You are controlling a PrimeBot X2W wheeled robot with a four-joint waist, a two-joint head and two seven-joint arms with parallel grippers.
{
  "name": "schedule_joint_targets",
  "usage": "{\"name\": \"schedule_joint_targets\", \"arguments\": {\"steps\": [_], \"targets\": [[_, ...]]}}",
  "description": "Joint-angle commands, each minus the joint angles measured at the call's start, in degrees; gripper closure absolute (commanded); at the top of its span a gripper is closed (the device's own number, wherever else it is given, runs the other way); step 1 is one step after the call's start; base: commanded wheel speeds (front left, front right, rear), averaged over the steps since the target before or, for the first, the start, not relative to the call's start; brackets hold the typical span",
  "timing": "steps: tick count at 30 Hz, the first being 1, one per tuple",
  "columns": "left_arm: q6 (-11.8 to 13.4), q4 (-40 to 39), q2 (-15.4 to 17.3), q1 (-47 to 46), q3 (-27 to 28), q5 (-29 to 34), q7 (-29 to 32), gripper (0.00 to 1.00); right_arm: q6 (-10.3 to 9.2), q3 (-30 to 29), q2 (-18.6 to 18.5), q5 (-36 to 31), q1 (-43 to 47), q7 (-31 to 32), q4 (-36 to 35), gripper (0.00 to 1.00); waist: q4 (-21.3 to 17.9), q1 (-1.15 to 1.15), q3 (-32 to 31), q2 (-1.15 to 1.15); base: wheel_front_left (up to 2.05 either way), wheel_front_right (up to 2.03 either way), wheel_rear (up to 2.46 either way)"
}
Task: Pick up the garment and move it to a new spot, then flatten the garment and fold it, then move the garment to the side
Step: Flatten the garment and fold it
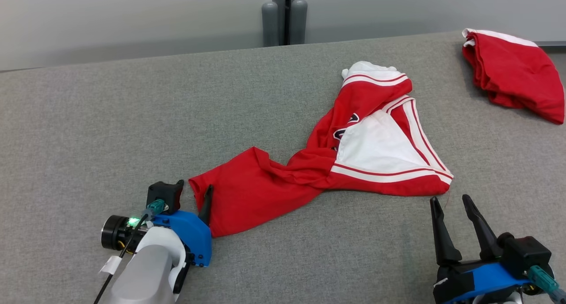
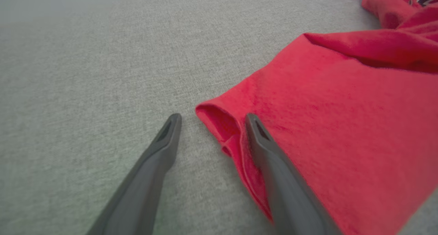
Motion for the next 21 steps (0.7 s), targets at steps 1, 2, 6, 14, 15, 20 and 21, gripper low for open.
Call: {"name": "schedule_joint_targets", "arguments": {"steps": [1,2,6,14,15,20,21], "targets": [[0.0,1.0,0.0,-1.0,-1.5,-1.4,0.0,0.0,0.03,0.3,-0.2,-0.2,-1.0,-0.2,0.0,0.0,-0.2,0.0,0.1,0.0,0.0,0.0,0.0],[0.0,1.4,-0.1,-1.3,-2.3,-2.0,-0.1,0.0,0.03,0.5,-0.2,-0.2,-1.1,-0.2,0.0,0.0,-0.4,0.0,0.2,0.0,0.0,0.0,0.0],[0.0,2.2,-0.1,-2.0,-4.2,-3.5,-0.2,0.5,0.03,0.9,-0.3,0.0,-1.3,-0.2,0.1,0.0,-0.9,0.0,0.5,0.0,0.0,0.0,0.0],[0.0,2.5,1.4,-6.6,-5.8,-7.9,-1.9,1.0,0.03,0.9,-0.1,0.6,-0.7,-0.2,0.2,0.0,-2.0,0.0,0.8,0.0,0.0,0.0,0.0],[0.0,2.1,1.7,-7.6,-5.4,-8.4,-2.3,1.0,0.03,0.8,-0.1,0.6,-0.6,-0.2,0.2,0.0,-2.1,0.0,0.8,0.0,0.0,0.0,0.0],[0.0,-0.6,3.4,-12.1,-3.4,-9.5,-3.0,1.0,0.03,0.4,-0.1,0.7,-0.4,-0.2,0.1,0.0,-2.4,0.0,0.2,0.0,0.0,0.0,0.0],[0.0,-2.1,3.9,-13.0,-2.8,-9.3,-3.0,1.0,0.03,0.2,-0.1,0.7,-0.4,-0.2,0.0,0.0,-2.4,0.0,0.1,0.0,0.0,0.0,0.0]]}}
